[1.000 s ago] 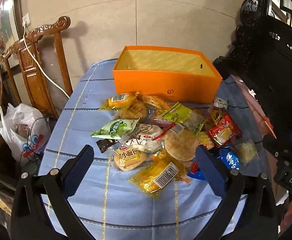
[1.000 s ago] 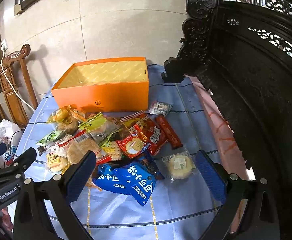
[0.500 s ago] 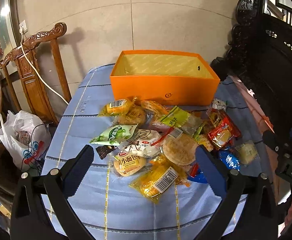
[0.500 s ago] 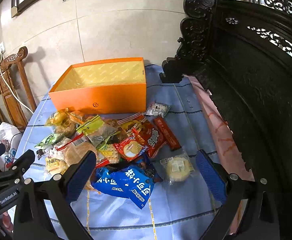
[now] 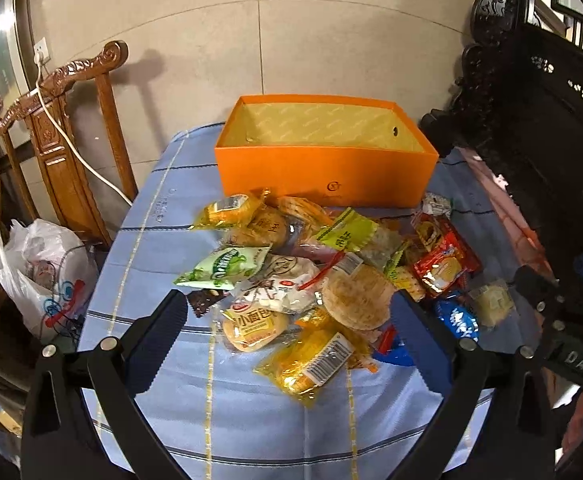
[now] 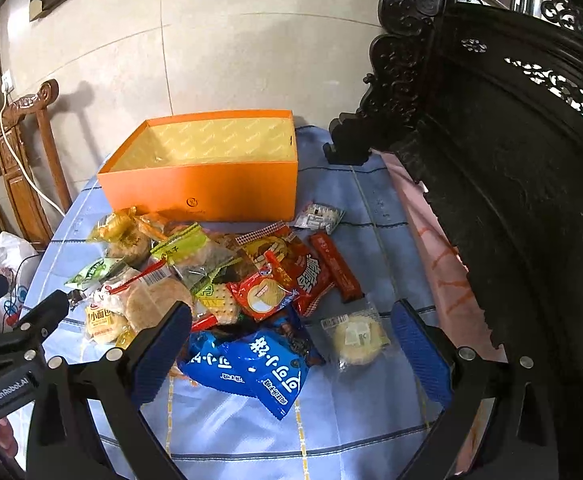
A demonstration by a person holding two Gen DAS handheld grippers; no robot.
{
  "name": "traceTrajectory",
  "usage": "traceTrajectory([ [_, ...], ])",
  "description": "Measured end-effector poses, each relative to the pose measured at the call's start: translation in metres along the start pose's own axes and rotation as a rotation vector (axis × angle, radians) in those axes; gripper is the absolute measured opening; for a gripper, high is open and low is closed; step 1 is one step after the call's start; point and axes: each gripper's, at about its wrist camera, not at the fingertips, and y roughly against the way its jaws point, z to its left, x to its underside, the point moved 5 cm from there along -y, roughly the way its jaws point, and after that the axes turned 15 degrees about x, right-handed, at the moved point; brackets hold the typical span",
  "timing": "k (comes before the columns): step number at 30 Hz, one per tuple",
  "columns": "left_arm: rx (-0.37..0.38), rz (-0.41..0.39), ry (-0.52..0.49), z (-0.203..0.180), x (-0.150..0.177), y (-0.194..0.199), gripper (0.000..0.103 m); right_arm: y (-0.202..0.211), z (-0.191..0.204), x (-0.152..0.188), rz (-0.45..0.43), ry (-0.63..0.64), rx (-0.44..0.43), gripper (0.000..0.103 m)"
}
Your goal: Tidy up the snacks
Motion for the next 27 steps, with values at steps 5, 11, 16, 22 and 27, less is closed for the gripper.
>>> traceTrajectory([
  [5, -0.031, -0.006, -0.002, 0.002, -0.002, -0.001, 0.099, -0.001, -0.002, -0.003, -0.013, -0.020, -0.007, 0.100],
  [11, -0.027, 0.005, 0.003, 0.004, -0.003, -0.006, 0.099, -0.006, 0.002, -0.003, 0.006, -0.008, -0.024, 0.100],
  [16, 0.009, 0.030, 0.018, 0.003, -0.003, -0.012, 0.099, -0.012, 0.006, -0.002, 0.022, 0.006, -0.016, 0.100],
  [22, 0.033, 0.070, 0.007, 0.002, 0.002, -0.029, 0.099, -0.023, 0.006, 0.001, 0.032, 0.005, -0.040, 0.100],
  [27, 0.000, 0.013, -0.151, -0.002, 0.011, -0.048, 0.099, -0.053, 0.001, 0.031, 0.077, -0.018, -0.096, 0.100],
])
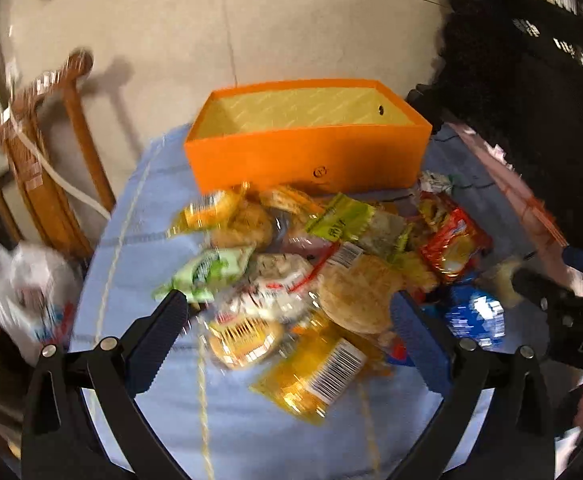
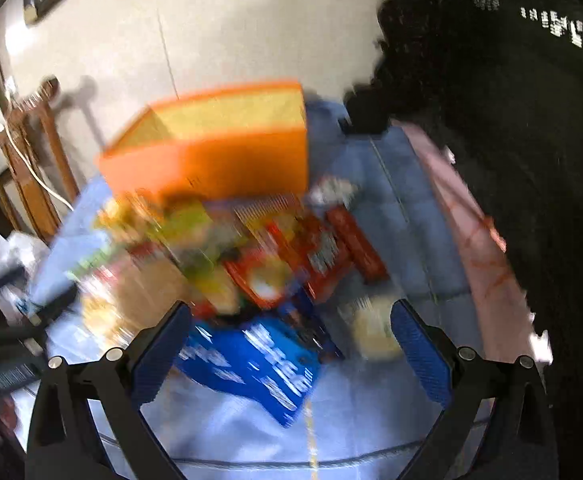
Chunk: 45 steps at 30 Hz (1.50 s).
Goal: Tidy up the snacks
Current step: 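Grasp the blue biscuit bag with the right tool while the left tool grasps a bread roll, then drop the blue biscuit bag into the orange box with the right tool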
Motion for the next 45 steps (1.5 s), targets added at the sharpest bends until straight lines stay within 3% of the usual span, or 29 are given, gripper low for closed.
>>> traceTrajectory([
  [6, 0.065, 0.122, -0.128, -0.005, 0.021, -0.065, 0.099, -0.057, -0.002, 0.036, 0.128, -0.063, -0.068, 0.100],
  [11, 0.187, 0.055, -0.132, -0.011, 0.007, -0.087, 0.099, -0.081, 0.015, 0.030, 0.116, -0.090, -0.175, 0.100],
  [15, 0.224, 0.032, -0.180, -0.020, -0.008, -0.091, 0.099, -0.087, 0.019, 0.034, 0.191, -0.145, -0.218, 0.099],
  [19, 0.354, -0.016, -0.236, -0.032, -0.020, -0.087, 0.099, -0.077, 0.024, 0.040, 0.175, -0.155, -0.307, 0.100],
  [21, 0.424, 0.060, -0.271, -0.040, -0.020, -0.104, 0.099, -0.086, 0.031, 0.046, 0.188, -0.121, -0.304, 0.100],
  [22, 0.442, 0.149, -0.287, -0.045, -0.016, -0.118, 0.099, -0.086, 0.031, 0.048, 0.186, -0.119, -0.294, 0.099],
  [24, 0.472, 0.208, -0.299, -0.049, -0.011, -0.130, 0.099, -0.082, 0.036, 0.052, 0.181, -0.088, -0.272, 0.083],
  [25, 0.474, 0.217, -0.307, -0.050, -0.011, -0.136, 0.093, -0.079, 0.039, 0.055, 0.189, -0.092, -0.299, 0.068],
  [26, 0.477, 0.233, -0.312, -0.050, -0.011, -0.141, 0.080, -0.077, 0.039, 0.056, 0.196, -0.109, -0.303, 0.048],
  [28, 0.478, 0.242, -0.310, -0.052, -0.012, -0.140, 0.069, -0.074, 0.030, 0.057, 0.243, -0.184, -0.304, 0.036],
  [29, 0.485, 0.245, -0.310, -0.052, -0.012, -0.136, 0.060, -0.071, 0.027, 0.056, 0.240, -0.182, -0.284, 0.034],
  [32, 0.475, 0.239, -0.330, -0.051, -0.005, -0.123, 0.049, -0.054, 0.025, 0.050, 0.149, -0.045, -0.154, 0.034],
  [36, 0.512, 0.205, -0.246, -0.043, -0.013, -0.100, 0.028, -0.033, 0.012, 0.044, 0.126, -0.078, -0.170, 0.034],
  [38, 0.486, 0.178, -0.295, -0.047, -0.015, -0.088, 0.020, -0.019, 0.004, 0.039, 0.090, -0.057, -0.136, 0.034],
  [40, 0.471, 0.175, -0.342, -0.051, -0.013, -0.081, 0.018, -0.005, -0.001, 0.034, 0.056, -0.026, -0.104, 0.034],
  [42, 0.511, 0.191, -0.296, -0.048, -0.014, -0.075, 0.017, 0.005, -0.003, 0.025, 0.032, -0.031, -0.114, 0.034],
  [45, 0.529, 0.154, -0.252, -0.043, -0.022, -0.062, 0.015, 0.022, -0.012, 0.016, -0.035, 0.004, -0.092, 0.034],
])
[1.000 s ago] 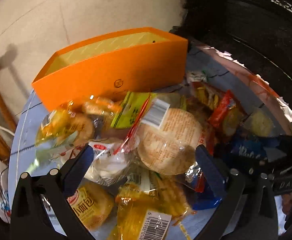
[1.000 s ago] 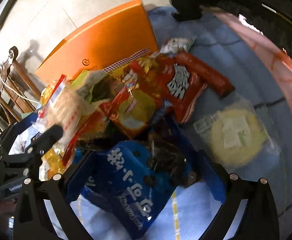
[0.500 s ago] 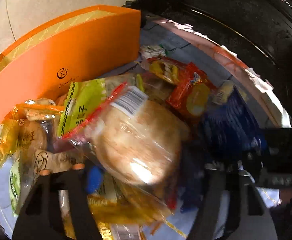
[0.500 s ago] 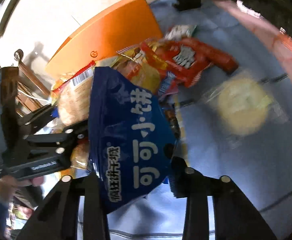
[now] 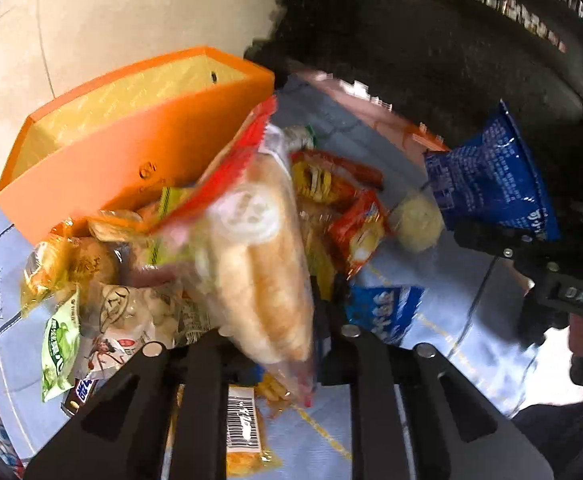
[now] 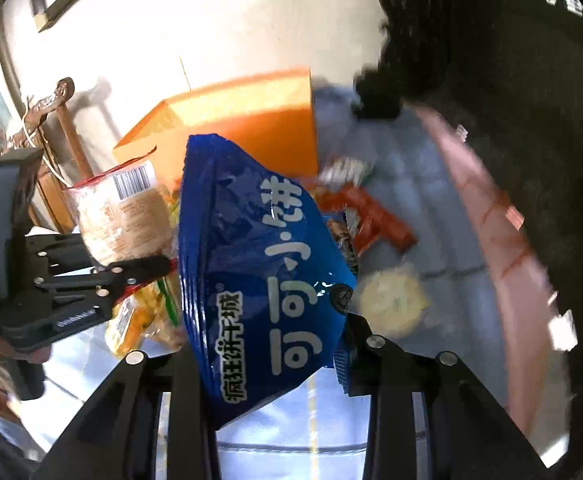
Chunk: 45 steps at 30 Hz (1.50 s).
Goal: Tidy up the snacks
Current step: 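Drop the blue biscuit bag into the orange box with the right tool, then grasp the green seed bag with the right tool while the left tool grasps a green packet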
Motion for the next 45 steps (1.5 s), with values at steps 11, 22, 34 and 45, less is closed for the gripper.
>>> traceTrajectory([
  [11, -0.134, -0.228, 0.098, 0.043, -0.082, 0.068, 0.015, 0.002, 0.028, -0.118, -0.225, 0.071, -0.048, 0.034],
  [22, -0.323, -0.252, 0.039, 0.141, -0.176, 0.066, 0.015, -0.108, 0.074, -0.262, -0.263, 0.111, -0.072, 0.035],
  [34, -0.315, -0.215, 0.050, 0.150, -0.054, 0.104, 0.099, -0.110, 0.108, -0.211, -0.210, 0.425, -0.253, 0.099],
  [45, -0.365, -0.023, -0.089, 0.153, 0.051, 0.050, 0.099, -0.149, 0.169, -0.104, -0.121, 0.720, -0.311, 0.099],
])
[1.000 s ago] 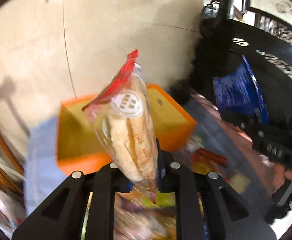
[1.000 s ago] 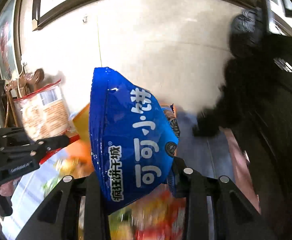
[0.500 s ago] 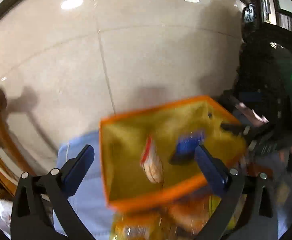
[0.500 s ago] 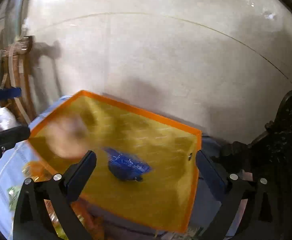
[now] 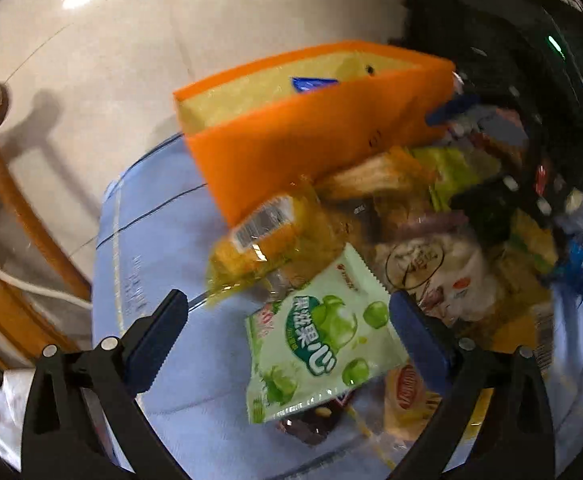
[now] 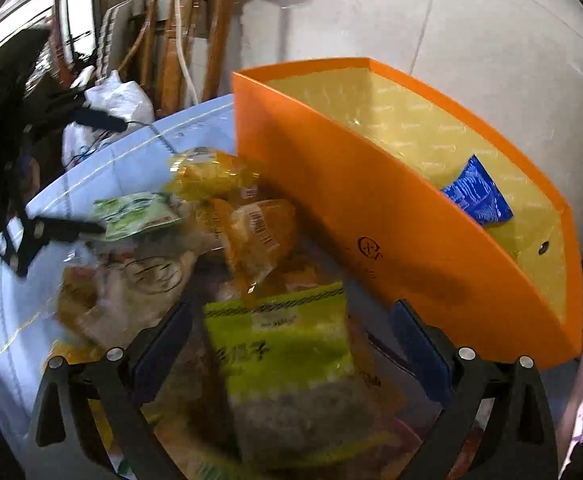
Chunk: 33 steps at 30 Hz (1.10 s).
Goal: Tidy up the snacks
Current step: 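Grasp the green seed bag with the right tool while the left tool grasps a green packet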
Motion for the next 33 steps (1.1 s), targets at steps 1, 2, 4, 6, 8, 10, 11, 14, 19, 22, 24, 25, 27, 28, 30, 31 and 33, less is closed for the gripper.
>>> traceTrajectory([
  [1, 0.001, 0.022, -0.018, 0.001, 0.005, -0.011, 0.099, -0.005, -0.003, 0.002, -0.008, -0.003, 0.032, 0.099],
  [2, 0.014, 0.041, -0.022, 0.001, 0.012, -0.019, 0.099, -0.009, -0.004, 0.003, -0.031, 0.001, 0.038, 0.099],
  [4, 0.057, 0.032, 0.014, 0.009, 0.017, -0.027, 0.099, -0.012, -0.001, 0.005, -0.019, -0.014, 0.016, 0.087],
  [6, 0.137, 0.022, 0.108, 0.016, 0.021, -0.027, 0.082, -0.012, -0.002, 0.008, 0.036, -0.040, -0.019, 0.046],
  [8, 0.168, 0.010, 0.202, 0.023, 0.020, -0.027, 0.040, -0.009, 0.000, 0.012, 0.058, -0.023, 0.017, 0.032],
  [10, 0.190, 0.013, 0.217, 0.020, 0.018, -0.024, 0.001, -0.005, -0.002, 0.012, 0.075, -0.063, 0.026, 0.020],
  [11, 0.168, 0.026, 0.193, 0.016, 0.017, -0.023, 0.000, -0.003, -0.005, 0.013, 0.087, -0.092, 0.029, 0.017],
  [14, 0.221, 0.034, 0.165, 0.001, 0.016, -0.020, 0.000, 0.009, -0.006, 0.012, 0.084, -0.155, 0.023, 0.015],
  [19, 0.148, 0.020, 0.147, -0.005, 0.016, -0.008, 0.082, 0.013, -0.013, 0.017, 0.109, -0.222, 0.029, 0.015],
  [22, 0.129, -0.009, 0.108, -0.014, 0.010, 0.011, 0.099, 0.011, -0.021, 0.025, 0.115, -0.264, 0.016, 0.015],
  [24, 0.108, 0.001, 0.041, -0.023, 0.007, 0.011, 0.099, 0.010, -0.026, 0.028, 0.106, -0.308, -0.013, 0.019],
  [25, 0.087, 0.031, -0.016, -0.030, 0.009, 0.007, 0.099, 0.009, -0.028, 0.029, 0.104, -0.319, -0.022, 0.021],
  [27, 0.044, 0.110, -0.096, -0.038, 0.015, -0.011, 0.099, 0.007, -0.024, 0.031, 0.099, -0.299, -0.028, 0.068],
  [28, 0.046, 0.059, -0.108, -0.040, 0.015, -0.011, 0.099, 0.006, -0.018, 0.033, 0.099, -0.259, -0.026, 0.088],
  [30, 0.027, 0.064, -0.060, -0.030, 0.018, -0.012, 0.099, 0.013, -0.002, 0.036, 0.073, -0.197, -0.087, 0.091],
  [31, 0.046, 0.067, 0.000, -0.021, 0.018, -0.014, 0.099, 0.014, 0.005, 0.038, 0.072, -0.177, -0.106, 0.098],
  [33, 0.023, 0.105, 0.082, -0.003, 0.027, -0.027, 0.099, 0.008, 0.011, 0.044, 0.082, -0.130, -0.048, 0.098],
])
